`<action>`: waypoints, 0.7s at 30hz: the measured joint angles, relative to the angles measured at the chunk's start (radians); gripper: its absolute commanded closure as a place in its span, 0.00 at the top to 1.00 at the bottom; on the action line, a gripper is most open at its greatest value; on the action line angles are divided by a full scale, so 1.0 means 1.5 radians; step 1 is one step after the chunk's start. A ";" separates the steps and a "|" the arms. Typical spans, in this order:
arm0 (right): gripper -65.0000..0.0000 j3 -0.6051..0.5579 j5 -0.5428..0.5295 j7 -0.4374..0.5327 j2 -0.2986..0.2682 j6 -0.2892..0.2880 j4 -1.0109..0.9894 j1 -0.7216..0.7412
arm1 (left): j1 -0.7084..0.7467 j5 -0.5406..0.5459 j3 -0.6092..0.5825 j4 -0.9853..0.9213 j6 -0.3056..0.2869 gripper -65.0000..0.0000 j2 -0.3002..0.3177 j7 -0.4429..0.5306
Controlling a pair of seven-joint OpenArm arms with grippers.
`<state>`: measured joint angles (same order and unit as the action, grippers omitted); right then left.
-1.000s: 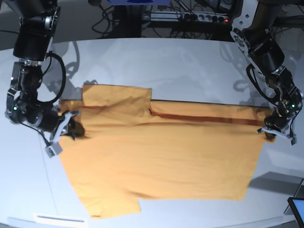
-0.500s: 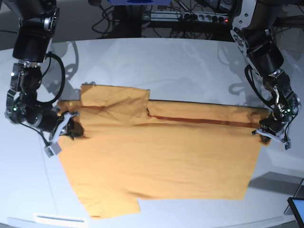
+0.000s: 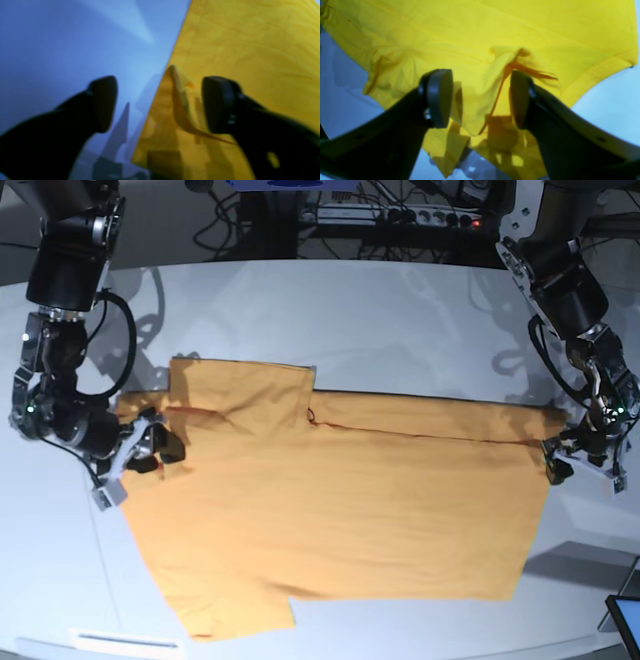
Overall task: Fold the T-shirt properly
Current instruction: 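Open both grippers and release the folded edge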
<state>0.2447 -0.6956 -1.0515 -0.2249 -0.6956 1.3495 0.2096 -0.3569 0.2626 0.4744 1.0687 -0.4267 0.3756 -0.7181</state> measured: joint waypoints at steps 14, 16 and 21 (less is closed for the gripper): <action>0.56 0.001 0.000 0.035 -0.053 0.000 0.065 -0.003 | 0.004 0.002 -0.001 0.155 -0.004 1.00 0.001 -0.068; 0.56 -0.001 0.000 0.036 -0.059 0.001 0.093 -0.018 | 0.018 0.005 0.000 0.209 -0.004 1.00 -0.004 -0.079; 0.55 -0.004 -0.003 0.026 -0.053 0.000 0.143 -0.056 | 0.126 0.003 -0.002 0.363 -0.009 0.87 -0.034 -0.106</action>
<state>0.2386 -0.6994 -1.0122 -0.3038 -0.6952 1.5635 0.1261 -0.1684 0.2676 0.4709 1.6131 -0.4404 0.3252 -0.8764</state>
